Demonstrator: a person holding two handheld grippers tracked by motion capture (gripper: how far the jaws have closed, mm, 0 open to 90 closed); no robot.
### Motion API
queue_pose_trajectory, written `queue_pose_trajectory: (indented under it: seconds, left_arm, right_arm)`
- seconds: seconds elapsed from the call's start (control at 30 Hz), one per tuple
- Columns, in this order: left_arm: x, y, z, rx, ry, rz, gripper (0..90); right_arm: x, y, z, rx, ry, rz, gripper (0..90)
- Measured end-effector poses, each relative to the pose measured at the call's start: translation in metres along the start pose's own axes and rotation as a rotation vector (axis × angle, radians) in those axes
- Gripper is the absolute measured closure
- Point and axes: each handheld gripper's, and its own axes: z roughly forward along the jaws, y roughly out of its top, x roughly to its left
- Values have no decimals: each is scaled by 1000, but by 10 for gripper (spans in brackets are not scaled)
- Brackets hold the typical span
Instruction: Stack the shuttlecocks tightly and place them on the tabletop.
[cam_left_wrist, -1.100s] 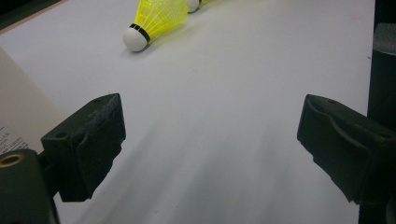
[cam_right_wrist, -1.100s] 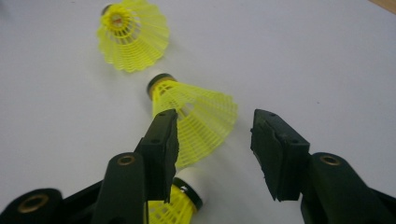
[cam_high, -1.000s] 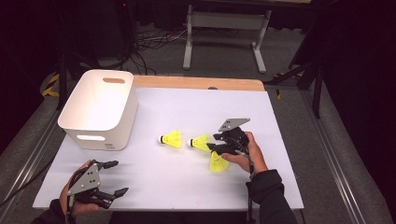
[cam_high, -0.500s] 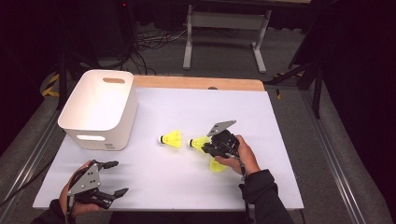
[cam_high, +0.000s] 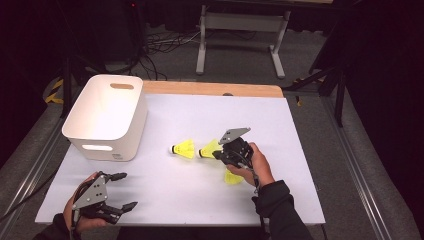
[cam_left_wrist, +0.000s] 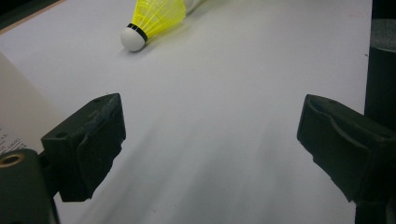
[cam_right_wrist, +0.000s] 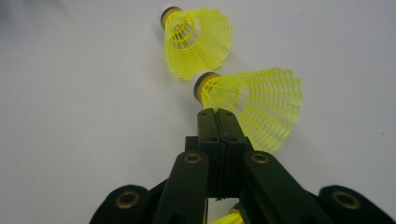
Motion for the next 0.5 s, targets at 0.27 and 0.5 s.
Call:
queue_pose_trajectory:
  seconds: [0.27, 0.5]
  left_arm:
    - [0, 0, -1, -3, -3, 0, 88]
    - [0, 0, -2, -7, -6, -1, 89]
  right_arm:
    - [2, 14, 4, -44, -19, 10, 900]
    - [5, 27, 24, -8, -8, 2, 900]
